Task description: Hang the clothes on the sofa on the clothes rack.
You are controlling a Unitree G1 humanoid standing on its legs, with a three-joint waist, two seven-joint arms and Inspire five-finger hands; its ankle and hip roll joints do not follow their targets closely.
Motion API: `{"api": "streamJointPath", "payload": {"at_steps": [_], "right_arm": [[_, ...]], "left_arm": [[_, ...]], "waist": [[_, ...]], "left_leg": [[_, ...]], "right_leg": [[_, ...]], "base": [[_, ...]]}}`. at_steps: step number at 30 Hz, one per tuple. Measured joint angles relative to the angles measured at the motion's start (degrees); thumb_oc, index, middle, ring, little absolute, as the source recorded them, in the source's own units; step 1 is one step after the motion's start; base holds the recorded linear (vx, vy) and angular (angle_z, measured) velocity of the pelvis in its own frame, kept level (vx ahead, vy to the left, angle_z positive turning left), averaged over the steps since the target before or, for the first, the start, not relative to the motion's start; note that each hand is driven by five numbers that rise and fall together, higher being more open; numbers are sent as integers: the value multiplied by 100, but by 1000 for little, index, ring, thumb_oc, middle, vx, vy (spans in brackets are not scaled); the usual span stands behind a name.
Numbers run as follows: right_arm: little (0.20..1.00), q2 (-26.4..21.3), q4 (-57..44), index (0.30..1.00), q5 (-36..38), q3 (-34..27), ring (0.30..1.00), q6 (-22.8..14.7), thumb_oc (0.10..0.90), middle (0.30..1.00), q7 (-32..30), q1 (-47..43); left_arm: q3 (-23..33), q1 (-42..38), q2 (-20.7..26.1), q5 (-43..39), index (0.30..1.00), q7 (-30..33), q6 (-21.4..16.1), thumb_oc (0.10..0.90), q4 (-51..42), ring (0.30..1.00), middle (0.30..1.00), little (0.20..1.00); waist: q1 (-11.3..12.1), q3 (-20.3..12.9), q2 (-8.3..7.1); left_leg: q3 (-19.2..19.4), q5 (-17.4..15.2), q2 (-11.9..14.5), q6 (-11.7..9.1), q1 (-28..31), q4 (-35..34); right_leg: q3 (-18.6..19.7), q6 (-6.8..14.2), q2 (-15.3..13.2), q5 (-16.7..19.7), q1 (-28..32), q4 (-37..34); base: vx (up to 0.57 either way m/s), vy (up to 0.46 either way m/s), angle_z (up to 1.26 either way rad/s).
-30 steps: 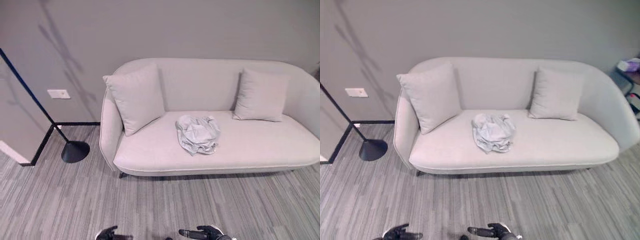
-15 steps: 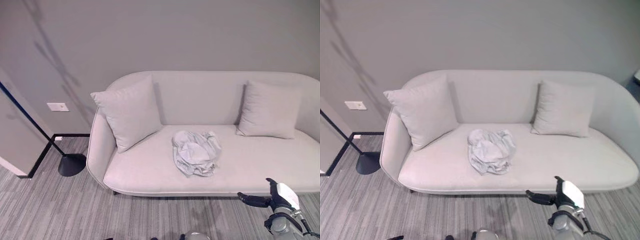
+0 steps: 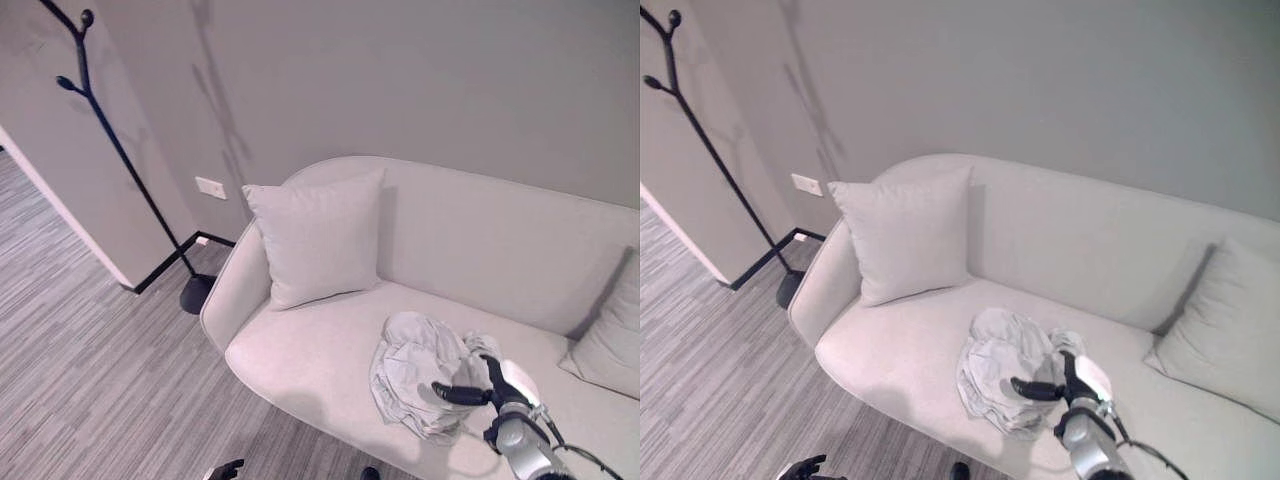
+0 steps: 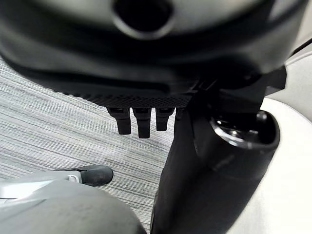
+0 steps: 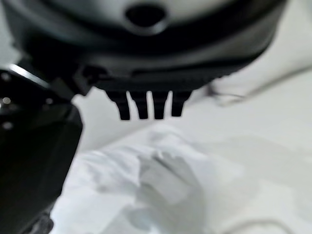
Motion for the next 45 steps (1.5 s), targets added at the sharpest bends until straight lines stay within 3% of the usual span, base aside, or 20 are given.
{"api": "streamJointPath", "payload": {"at_steps": [4,6,9,10,12,15,17,20,28,41,42,43,45], "right_arm": [[900,157,653,900,217,453,900,-111,800,900,-263,-709],[900,246,1021,900,226,920,900,-165,800,900,-355,-1226],[900,398,3196,900,4,2014,900,-165,800,900,-723,-2778],[900,356,3206,900,-40,1873,900,-92,800,900,-731,-2943],[900,419,3778,900,-302,2326,900,43,800,900,-1201,-3386],[900,180,3723,900,-690,2165,900,64,800,900,-1612,-3550],[900,156,3480,900,-834,2090,900,218,800,900,-1800,-3449],[900,162,3327,900,-1130,2104,900,305,800,900,-2105,-3438],[900,183,3106,900,-1341,2024,900,326,800,900,-2451,-3145],[900,250,2691,900,-1294,1810,900,292,800,900,-2943,-2824],[436,256,2690,436,-1236,1810,436,282,491,436,-2977,-2830],[300,263,2689,300,-1162,1808,300,226,400,300,-3084,-2859],[300,270,2661,300,-1057,1810,300,160,400,300,-3158,-2886]], "left_arm": [[-396,-101,181,4,900,104,-158,800,-204,900,900,900],[-499,-273,137,-3,900,148,-242,800,-303,900,900,900],[-1171,-882,199,-34,900,415,-458,800,-531,900,900,900],[-1252,-1127,153,-2,900,413,-456,800,-566,900,900,900],[-1861,-1191,256,-1,900,687,-493,800,-790,900,900,900],[-2280,-1405,330,182,900,916,-497,800,-1035,900,900,900],[-2435,-1473,365,490,900,1106,-614,800,-1156,900,900,900],[-2405,-1534,291,785,900,1252,-660,800,-1018,900,900,900],[-2399,-1559,231,1087,900,1762,-665,800,-958,900,900,900],[-2594,-1561,292,1579,900,2013,-659,800,-1008,900,900,900],[-2625,-1561,304,1576,900,2019,-659,800,-1071,900,900,900],[-2623,-1561,315,1572,900,2027,-659,800,-1118,900,900,900],[-2623,-1564,315,1569,900,2031,-659,800,-1113,900,900,900]], "waist": [[98,124,-112],[188,468,76],[307,915,245],[410,1184,381],[432,1383,428],[410,1586,382],[417,1630,272],[279,1645,275],[130,1644,275],[-72,1651,262],[-69,1651,262],[-68,1651,262],[-86,1651,262]], "left_leg": [[-374,98,-127,-27,-538,-9],[-526,199,-258,25,-871,23],[-641,233,-503,54,-1931,491],[-646,283,-547,67,-2058,491],[-619,281,-662,102,-2396,679],[-613,319,-789,162,-2653,728],[-467,350,-879,224,-2695,650],[-344,462,-938,314,-2743,477],[-298,474,-950,341,-2709,390],[-184,569,-910,338,-2760,146],[-177,576,-907,337,-2768,132],[-135,587,-907,340,-2788,101],[-114,586,-909,340,-2788,97]], "right_leg": [[-361,45,-162,10,-342,0],[-485,96,-305,79,-581,5],[-538,44,-490,407,-1425,46],[-535,2,-539,487,-1540,48],[-490,6,-621,562,-1812,46],[-471,67,-748,612,-2044,46],[-301,155,-839,608,-2189,43],[-152,252,-929,679,-2377,44],[-101,220,-934,720,-2409,45],[30,231,-903,715,-2635,44],[44,230,-896,715,-2659,44],[86,232,-894,719,-2714,44],[118,233,-891,721,-2731,44]], "base": [[-60,-4,52],[-219,94,37],[-188,96,21],[-114,85,12],[-52,79,1],[-9,76,4],[17,58,-18],[7,22,-18],[1,1,-3],[0,-27,-4],[0,-18,-8],[2,-32,-11],[6,-25,-9]]}}
